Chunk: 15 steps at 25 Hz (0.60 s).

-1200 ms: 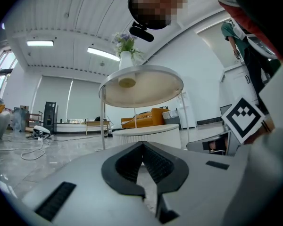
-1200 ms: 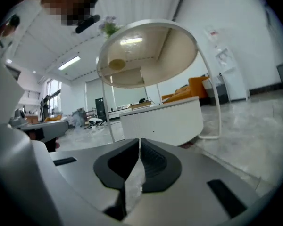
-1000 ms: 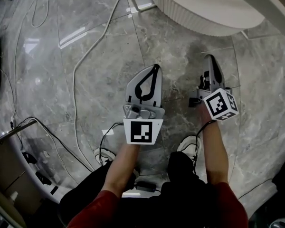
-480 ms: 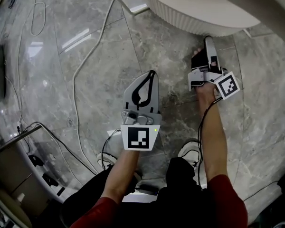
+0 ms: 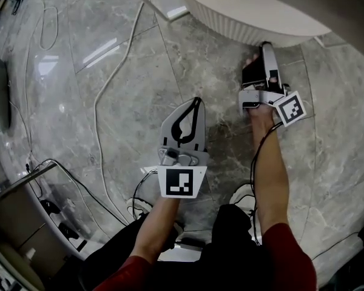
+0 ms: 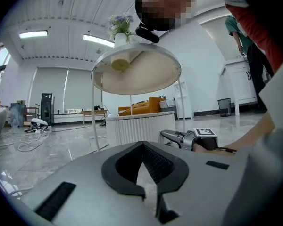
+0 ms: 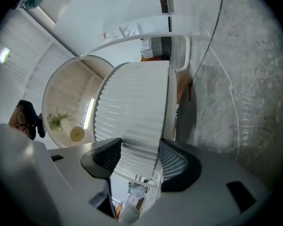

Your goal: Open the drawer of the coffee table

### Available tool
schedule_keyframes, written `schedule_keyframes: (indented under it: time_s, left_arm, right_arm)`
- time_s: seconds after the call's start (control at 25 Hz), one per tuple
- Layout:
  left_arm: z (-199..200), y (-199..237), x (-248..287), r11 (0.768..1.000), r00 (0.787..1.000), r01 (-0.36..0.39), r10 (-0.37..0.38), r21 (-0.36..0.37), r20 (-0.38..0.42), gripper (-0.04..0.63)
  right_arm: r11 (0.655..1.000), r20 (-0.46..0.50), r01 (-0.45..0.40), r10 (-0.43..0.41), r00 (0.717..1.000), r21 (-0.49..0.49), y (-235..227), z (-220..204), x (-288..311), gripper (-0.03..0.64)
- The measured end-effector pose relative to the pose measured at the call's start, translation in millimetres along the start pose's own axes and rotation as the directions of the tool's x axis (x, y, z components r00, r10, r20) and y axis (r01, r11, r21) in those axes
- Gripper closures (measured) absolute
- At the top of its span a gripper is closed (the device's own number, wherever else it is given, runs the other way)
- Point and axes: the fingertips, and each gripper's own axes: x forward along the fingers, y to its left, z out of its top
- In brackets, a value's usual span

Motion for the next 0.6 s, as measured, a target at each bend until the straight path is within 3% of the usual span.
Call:
schedule_keyframes:
  time_s: [0.28,0.6]
  left_arm:
    - [2,3,-4,0.999,1.0,-0.021,0.021,-0.029,0.008,0.581]
    - [4,12,-12,0.995,0.998,-0.066,0.067,-0.072,0.014,0.581]
  right_arm:
    - [1.0,-0.033,0.006,-0.006,0.999,-0.006,6,-5,-9,0.356]
    - [1.0,-0.107,0.007,-0.008,0.994,-0.011,35,-31,-74,0.356]
